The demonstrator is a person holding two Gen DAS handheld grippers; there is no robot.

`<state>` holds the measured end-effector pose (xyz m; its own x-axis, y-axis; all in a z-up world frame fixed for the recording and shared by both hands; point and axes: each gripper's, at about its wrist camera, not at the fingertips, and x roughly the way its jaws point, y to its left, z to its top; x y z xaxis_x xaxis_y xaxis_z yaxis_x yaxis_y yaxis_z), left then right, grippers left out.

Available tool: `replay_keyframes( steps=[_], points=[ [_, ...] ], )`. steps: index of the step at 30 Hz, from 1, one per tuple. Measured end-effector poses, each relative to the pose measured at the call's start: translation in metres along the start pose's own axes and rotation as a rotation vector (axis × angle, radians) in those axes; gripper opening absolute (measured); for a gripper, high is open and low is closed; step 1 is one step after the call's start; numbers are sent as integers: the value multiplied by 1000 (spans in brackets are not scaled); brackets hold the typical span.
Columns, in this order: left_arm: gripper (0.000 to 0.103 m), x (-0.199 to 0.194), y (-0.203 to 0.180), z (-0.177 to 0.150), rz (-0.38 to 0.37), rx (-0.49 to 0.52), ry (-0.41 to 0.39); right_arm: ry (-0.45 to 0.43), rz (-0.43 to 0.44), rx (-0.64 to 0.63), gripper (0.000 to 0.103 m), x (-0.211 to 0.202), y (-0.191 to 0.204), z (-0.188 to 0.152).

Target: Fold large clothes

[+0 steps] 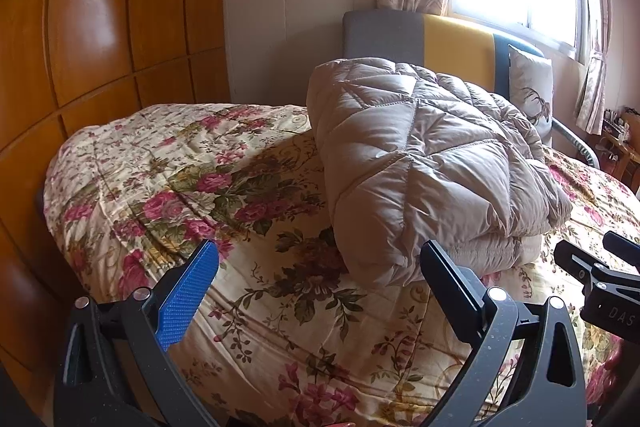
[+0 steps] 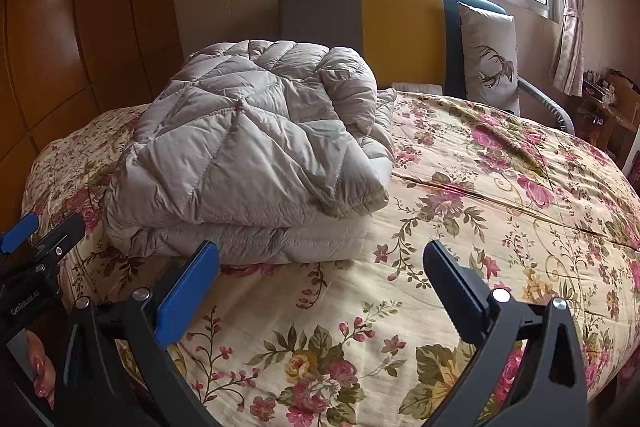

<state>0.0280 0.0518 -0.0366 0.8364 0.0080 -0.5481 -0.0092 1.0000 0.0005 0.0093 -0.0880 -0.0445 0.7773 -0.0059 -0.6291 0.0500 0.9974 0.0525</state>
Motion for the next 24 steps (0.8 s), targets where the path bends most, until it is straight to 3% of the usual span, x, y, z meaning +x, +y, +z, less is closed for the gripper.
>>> replay_keyframes(
  steps=[24],
  points=[
    [100,6,0,-4,-6,-2,23,20,15,0,101,4,-1,-1]
  ],
)
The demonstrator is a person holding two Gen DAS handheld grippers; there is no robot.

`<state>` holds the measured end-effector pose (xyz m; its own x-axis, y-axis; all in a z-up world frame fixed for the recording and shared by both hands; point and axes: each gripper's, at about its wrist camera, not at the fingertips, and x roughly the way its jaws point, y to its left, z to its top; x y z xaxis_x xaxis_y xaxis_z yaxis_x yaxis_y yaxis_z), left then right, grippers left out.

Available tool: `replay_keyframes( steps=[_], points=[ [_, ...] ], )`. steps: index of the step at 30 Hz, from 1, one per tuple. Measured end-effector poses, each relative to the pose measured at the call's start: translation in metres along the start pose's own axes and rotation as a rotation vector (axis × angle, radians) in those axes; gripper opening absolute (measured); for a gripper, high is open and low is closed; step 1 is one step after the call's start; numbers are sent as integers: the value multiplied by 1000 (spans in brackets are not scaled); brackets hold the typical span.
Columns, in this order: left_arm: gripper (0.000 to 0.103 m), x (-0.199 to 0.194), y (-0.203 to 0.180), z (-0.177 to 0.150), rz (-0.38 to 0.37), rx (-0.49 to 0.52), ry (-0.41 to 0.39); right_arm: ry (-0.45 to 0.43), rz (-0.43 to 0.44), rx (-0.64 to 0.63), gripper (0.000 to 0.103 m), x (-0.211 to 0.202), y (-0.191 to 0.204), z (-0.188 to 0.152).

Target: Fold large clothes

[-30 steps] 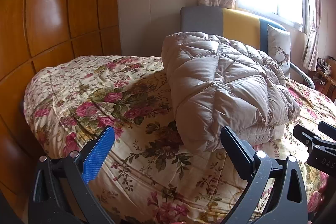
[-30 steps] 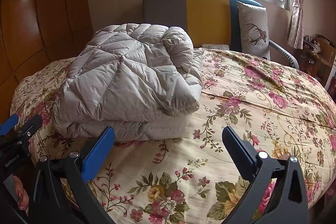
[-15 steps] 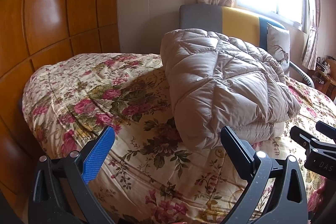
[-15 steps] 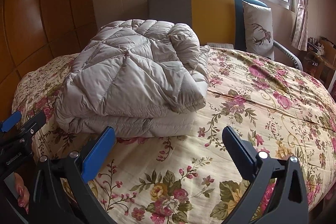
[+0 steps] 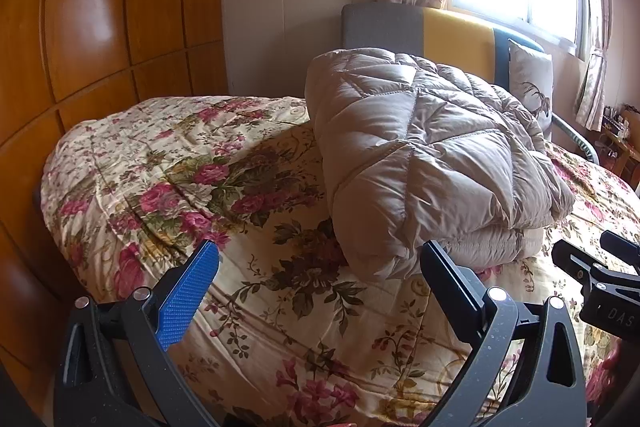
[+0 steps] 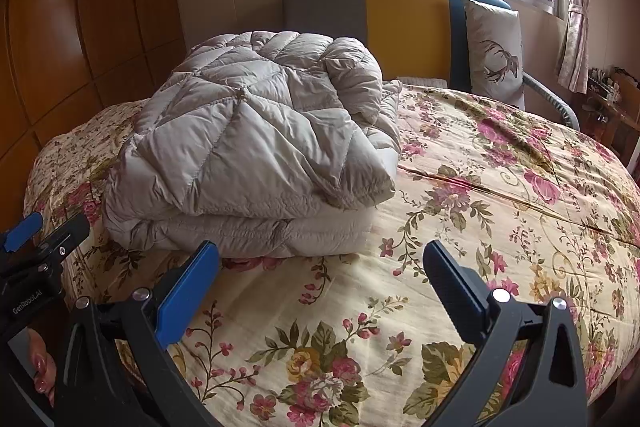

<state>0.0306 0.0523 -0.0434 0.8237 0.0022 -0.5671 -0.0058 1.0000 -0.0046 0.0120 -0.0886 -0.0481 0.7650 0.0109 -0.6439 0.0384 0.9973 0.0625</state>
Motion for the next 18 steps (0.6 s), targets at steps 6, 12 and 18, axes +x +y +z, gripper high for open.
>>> replay_keyframes(
  steps=[6,12,18],
  points=[
    [100,1,0,-1,0,1,4,3,3,-2,101,1,0,0],
    [100,1,-1,-2,-1,6,11,5,4,-1,101,1,0,0],
    [100,3,-1,-3,-3,4,16,8,5,-3,101,1,0,0]
  ],
)
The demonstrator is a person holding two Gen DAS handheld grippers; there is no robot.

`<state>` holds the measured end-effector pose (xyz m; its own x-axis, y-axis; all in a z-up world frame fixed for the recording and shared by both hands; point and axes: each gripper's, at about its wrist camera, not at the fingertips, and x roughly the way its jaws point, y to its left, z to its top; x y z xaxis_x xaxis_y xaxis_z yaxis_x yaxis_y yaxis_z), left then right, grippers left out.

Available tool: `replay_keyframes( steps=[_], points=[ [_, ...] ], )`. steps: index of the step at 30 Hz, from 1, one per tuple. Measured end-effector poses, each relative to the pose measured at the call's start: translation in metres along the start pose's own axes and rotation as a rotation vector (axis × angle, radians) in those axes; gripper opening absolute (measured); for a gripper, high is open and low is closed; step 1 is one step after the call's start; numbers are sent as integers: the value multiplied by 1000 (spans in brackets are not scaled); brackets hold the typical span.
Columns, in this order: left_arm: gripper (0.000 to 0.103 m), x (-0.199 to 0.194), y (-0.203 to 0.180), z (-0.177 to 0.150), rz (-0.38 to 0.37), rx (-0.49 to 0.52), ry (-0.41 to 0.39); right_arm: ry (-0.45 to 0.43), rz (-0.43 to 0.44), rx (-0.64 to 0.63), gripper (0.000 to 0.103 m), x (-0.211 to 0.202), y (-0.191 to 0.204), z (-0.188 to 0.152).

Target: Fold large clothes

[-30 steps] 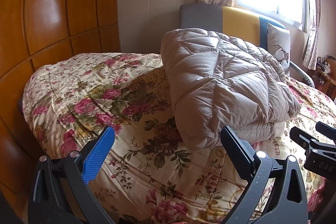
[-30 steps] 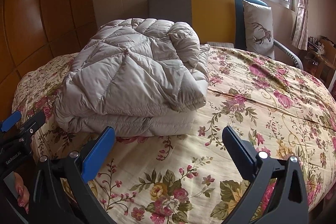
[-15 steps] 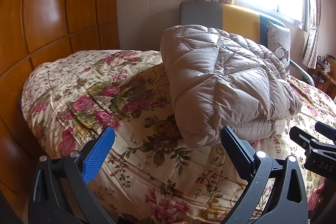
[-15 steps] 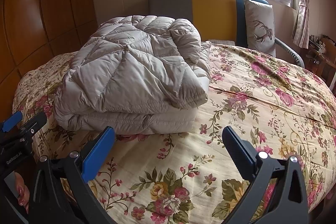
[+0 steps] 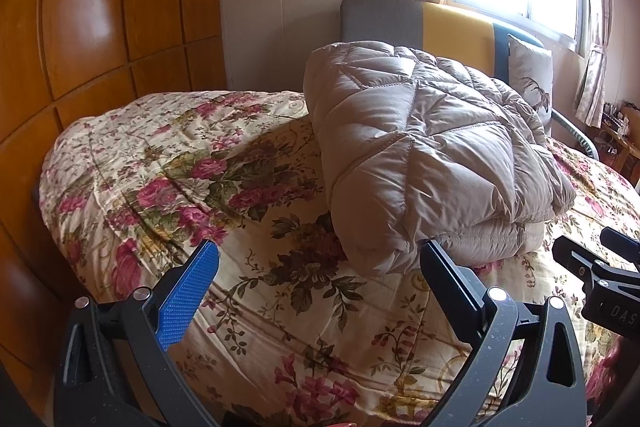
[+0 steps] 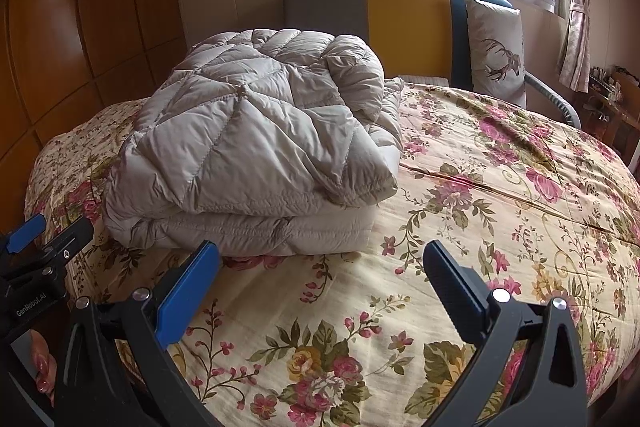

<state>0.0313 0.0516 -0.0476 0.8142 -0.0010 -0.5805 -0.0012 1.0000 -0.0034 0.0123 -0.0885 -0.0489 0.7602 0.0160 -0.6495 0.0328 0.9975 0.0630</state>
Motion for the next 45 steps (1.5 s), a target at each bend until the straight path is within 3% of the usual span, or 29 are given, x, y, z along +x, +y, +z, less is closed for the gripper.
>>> replay_keyframes(
  steps=[36,42,45],
  points=[
    [100,-4,-3,-2,-12,17,-8,20,10,-14,101,3,0,-1],
    [100,-7,-3,-3,24,17,-30,25,12,-10,101,4,-1,-2],
    [100,-2,-3,-3,12,17,-5,36,15,3,101,7,-5,-3]
  ],
)
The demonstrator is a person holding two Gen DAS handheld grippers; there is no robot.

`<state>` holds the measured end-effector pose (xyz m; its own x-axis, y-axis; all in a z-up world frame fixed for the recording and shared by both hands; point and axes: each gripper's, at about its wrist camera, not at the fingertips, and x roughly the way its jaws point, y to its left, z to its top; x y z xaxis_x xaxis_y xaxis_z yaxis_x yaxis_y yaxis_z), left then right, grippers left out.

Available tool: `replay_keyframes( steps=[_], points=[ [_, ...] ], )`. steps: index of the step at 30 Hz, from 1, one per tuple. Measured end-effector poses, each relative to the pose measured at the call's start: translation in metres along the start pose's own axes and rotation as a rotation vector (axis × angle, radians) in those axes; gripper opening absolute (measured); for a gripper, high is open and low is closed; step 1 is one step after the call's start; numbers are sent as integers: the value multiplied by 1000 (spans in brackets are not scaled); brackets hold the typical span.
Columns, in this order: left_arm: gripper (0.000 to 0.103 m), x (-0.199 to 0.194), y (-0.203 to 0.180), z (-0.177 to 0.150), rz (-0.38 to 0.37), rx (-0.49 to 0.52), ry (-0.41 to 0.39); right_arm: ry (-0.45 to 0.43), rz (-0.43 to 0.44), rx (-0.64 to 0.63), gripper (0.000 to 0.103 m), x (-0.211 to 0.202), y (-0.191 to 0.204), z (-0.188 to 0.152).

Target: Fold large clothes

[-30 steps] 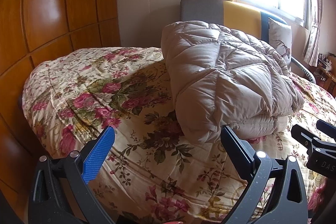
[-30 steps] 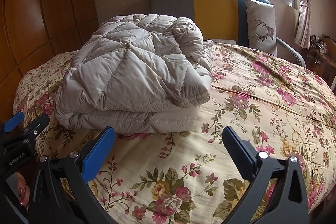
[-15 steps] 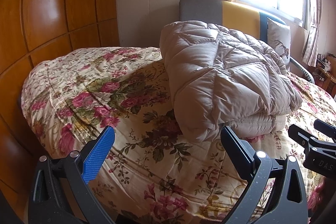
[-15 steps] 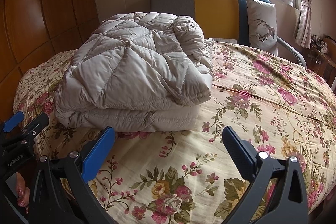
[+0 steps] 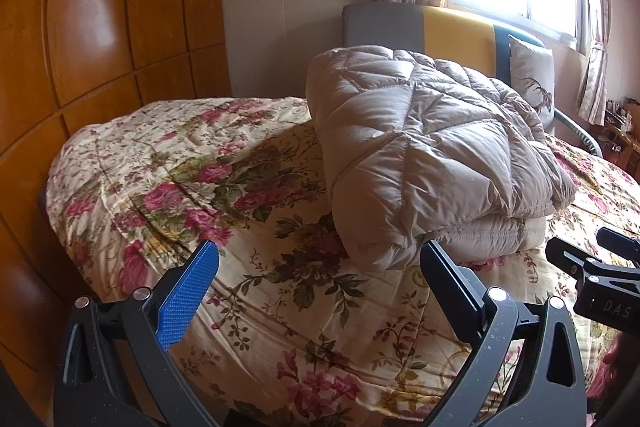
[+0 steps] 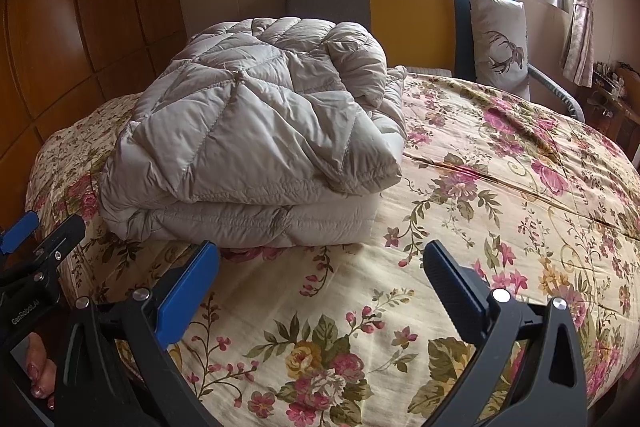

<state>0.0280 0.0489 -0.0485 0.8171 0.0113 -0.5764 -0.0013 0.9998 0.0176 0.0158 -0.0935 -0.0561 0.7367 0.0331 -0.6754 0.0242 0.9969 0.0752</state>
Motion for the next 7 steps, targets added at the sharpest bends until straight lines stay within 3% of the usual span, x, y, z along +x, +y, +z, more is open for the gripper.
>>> replay_keyframes(
  steps=[4,7],
  points=[
    [100,14,1,0,-8,12,88,14,-24,43,101,5,-20,5],
    [100,19,3,-1,12,20,104,13,-109,94,101,13,-57,14]
  ],
)
